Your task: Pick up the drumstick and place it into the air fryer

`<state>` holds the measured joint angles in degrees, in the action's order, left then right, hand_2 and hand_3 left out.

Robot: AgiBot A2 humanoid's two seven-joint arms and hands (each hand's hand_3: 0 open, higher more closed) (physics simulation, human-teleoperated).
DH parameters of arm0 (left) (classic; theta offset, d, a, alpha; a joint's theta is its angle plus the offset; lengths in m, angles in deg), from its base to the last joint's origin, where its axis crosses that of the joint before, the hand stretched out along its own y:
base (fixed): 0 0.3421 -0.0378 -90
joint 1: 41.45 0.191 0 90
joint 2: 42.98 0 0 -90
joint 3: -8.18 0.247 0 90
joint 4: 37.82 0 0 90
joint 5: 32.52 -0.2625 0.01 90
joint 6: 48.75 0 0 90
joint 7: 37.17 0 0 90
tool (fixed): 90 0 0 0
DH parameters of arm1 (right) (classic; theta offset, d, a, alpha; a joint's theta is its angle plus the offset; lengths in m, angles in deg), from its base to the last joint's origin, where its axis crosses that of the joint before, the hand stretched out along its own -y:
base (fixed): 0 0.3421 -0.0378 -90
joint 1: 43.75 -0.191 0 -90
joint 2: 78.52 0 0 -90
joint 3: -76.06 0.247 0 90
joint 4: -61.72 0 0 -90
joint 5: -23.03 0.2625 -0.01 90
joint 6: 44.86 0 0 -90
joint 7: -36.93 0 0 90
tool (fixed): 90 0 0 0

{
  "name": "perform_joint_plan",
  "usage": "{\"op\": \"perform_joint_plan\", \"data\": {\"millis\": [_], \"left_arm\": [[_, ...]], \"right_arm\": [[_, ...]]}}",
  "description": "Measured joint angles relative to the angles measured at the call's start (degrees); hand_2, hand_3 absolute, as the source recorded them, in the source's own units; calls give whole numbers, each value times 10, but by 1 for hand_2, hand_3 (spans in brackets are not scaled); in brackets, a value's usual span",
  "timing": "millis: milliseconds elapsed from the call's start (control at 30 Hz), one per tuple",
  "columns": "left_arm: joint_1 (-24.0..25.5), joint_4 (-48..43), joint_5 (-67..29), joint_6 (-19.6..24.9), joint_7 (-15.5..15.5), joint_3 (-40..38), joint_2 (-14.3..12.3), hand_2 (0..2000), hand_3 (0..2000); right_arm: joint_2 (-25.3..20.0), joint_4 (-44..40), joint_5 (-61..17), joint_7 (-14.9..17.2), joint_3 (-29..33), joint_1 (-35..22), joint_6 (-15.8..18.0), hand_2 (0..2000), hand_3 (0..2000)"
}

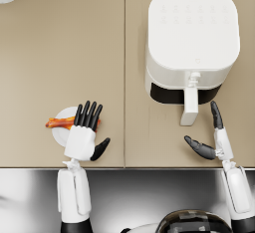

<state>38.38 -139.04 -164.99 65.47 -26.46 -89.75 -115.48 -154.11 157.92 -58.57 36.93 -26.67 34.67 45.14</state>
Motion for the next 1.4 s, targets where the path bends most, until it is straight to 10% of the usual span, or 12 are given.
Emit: {"op": "perform_joint_plan", "data": {"millis": [500, 1067, 1100, 1133, 1267, 1400], "left_arm": [[-34, 76, -372, 14, 12, 1, -2, 0, 0], [-119, 267, -404, -39, 16, 49, 5, 0, 0], [-123, 275, -404, -54, 22, 55, 7, 1361, 327], [-125, 286, -405, -56, 24, 60, 9, 2000, 653], [-152, 339, -404, -161, 41, 78, 16, 2000, 1960], [-156, 346, -405, -200, 30, 95, 22, 2000, 2000]], "right_arm": [[-19, -16, 0, 0, 14, -2, 0, 0, 0], [-39, -34, 0, 0, 14, -9, 0, 0, 0], [-40, -34, 0, 0, 14, -9, 0, 0, 0], [-41, -33, 0, 0, 15, -9, 0, 0, 0], [-43, -26, 0, 0, 18, -5, 0, 0, 0], [-46, -29, 0, 0, 22, -2, 0, 0, 0]]}}
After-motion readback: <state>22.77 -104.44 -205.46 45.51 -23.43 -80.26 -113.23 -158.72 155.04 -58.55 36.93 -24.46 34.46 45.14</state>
